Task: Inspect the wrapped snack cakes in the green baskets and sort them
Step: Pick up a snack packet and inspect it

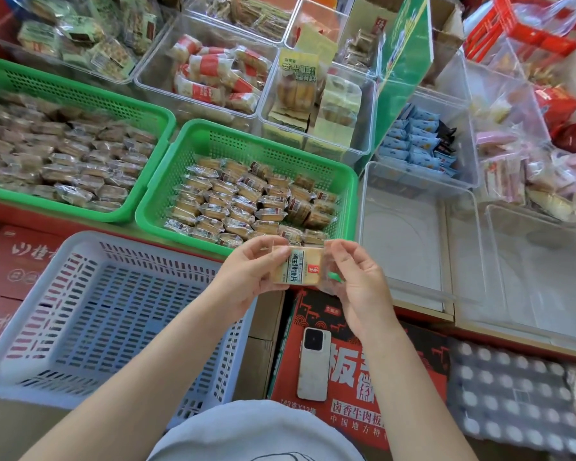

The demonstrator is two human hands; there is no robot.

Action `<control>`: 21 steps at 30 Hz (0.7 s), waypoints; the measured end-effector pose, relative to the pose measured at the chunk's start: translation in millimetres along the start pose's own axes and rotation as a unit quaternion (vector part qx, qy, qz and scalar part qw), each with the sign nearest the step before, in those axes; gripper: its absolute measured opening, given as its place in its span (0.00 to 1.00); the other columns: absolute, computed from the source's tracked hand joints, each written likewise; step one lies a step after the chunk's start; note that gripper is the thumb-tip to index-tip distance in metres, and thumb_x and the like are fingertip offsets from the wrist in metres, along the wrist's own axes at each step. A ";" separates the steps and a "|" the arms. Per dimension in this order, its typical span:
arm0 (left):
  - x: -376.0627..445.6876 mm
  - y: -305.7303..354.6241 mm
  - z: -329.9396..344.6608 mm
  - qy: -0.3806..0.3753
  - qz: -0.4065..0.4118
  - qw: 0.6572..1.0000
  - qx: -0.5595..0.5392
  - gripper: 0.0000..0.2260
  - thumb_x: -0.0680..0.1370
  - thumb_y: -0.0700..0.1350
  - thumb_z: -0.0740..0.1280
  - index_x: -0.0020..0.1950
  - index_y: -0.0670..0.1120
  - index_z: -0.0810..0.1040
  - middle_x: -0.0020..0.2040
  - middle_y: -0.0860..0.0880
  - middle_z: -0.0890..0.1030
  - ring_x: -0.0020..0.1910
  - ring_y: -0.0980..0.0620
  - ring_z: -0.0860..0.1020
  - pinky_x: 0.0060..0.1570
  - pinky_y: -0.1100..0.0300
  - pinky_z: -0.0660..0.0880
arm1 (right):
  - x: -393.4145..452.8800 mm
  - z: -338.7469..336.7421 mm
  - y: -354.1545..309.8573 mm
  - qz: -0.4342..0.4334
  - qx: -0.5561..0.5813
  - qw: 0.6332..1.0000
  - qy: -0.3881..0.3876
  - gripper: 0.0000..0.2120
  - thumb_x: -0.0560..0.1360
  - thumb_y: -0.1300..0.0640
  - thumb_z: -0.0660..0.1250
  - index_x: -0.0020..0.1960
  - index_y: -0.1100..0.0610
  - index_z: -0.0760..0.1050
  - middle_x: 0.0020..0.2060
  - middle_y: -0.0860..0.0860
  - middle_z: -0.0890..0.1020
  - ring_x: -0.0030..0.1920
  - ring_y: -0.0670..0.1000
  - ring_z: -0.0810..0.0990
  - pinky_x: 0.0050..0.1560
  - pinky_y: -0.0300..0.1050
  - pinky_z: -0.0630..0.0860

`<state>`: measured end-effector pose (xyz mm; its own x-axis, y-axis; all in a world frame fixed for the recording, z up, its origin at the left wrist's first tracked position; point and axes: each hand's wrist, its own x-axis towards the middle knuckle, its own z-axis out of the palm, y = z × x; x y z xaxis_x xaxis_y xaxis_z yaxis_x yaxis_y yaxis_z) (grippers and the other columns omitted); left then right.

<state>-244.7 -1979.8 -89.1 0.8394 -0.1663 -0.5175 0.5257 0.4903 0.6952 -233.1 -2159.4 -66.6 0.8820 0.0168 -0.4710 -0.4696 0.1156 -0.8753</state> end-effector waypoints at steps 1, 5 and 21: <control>6.7 0.3 -1.1 0.006 0.007 1.000 0.007 0.09 0.76 0.43 0.71 0.54 0.43 0.78 0.48 0.43 0.85 0.45 0.47 0.85 0.37 0.58 0.81 | 5.5 -1.1 0.8 0.012 -0.028 0.999 -0.018 0.17 0.73 0.46 0.70 0.57 0.54 0.77 0.50 0.54 0.85 0.52 0.54 0.85 0.50 0.56 0.83; 37.5 2.2 -6.0 0.023 0.008 0.998 0.057 0.09 0.79 0.43 0.70 0.59 0.45 0.80 0.53 0.41 0.84 0.48 0.44 0.85 0.42 0.54 0.83 | 28.8 -3.1 3.3 0.018 -0.158 0.986 -0.043 0.12 0.77 0.53 0.72 0.59 0.53 0.77 0.52 0.54 0.84 0.49 0.55 0.85 0.41 0.49 0.81; 156.6 -12.7 -39.1 0.007 0.094 0.627 0.773 0.26 0.85 0.52 0.54 0.83 0.51 0.52 0.83 0.50 0.50 0.82 0.49 0.46 0.79 0.45 0.45 | 165.0 -0.2 26.5 -0.120 -0.464 0.875 0.060 0.15 0.75 0.61 0.73 0.56 0.52 0.71 0.49 0.48 0.81 0.49 0.49 0.79 0.48 0.43 0.74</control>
<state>-125.3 -1978.6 -198.5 0.9110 -0.2179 -0.3502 -0.0685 -0.9172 0.3926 -100.0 -2153.8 -167.5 0.9752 -0.0093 -0.2210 -0.1514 -0.7567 -0.6360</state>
